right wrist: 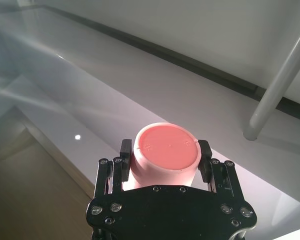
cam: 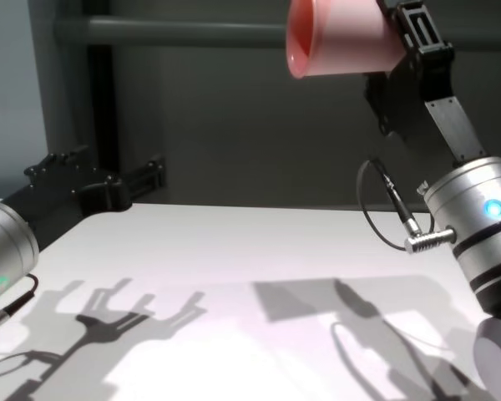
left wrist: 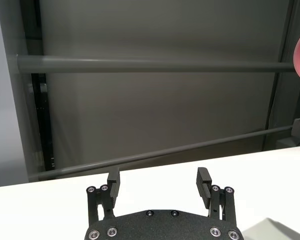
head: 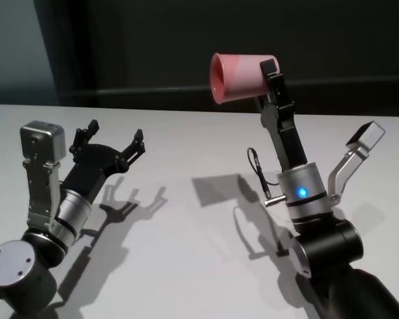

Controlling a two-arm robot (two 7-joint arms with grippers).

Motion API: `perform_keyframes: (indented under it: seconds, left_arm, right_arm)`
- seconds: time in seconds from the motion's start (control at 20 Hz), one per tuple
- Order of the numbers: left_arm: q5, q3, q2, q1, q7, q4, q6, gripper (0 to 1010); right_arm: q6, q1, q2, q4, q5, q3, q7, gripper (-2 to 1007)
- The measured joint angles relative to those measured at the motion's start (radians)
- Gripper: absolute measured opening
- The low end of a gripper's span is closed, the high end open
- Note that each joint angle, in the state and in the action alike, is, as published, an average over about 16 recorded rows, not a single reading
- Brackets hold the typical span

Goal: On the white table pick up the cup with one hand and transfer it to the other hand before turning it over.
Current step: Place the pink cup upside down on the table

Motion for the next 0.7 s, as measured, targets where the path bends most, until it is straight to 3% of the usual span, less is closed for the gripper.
perform_keyframes:
  seconds: [0.3,0.5,0.7]
  left_arm:
    - [-0.001,0.0,0.001,-0.001,0.002,-0.001,0.002,1003]
    - [-0.001,0.001,0.002,-0.002,0.003,-0.001,0.003,1003]
    - [-0.002,0.001,0.002,-0.003,0.003,-0.002,0.004,1003]
  right_arm:
    - [-0.061,0.005,0.041,-0.051,-0.113,-0.048,-0.083,765]
    - [-0.123,0.009,0.079,-0.104,-0.234,-0.09,-0.172,765]
    - [-0.177,0.012,0.122,-0.165,-0.379,-0.13,-0.284,765]
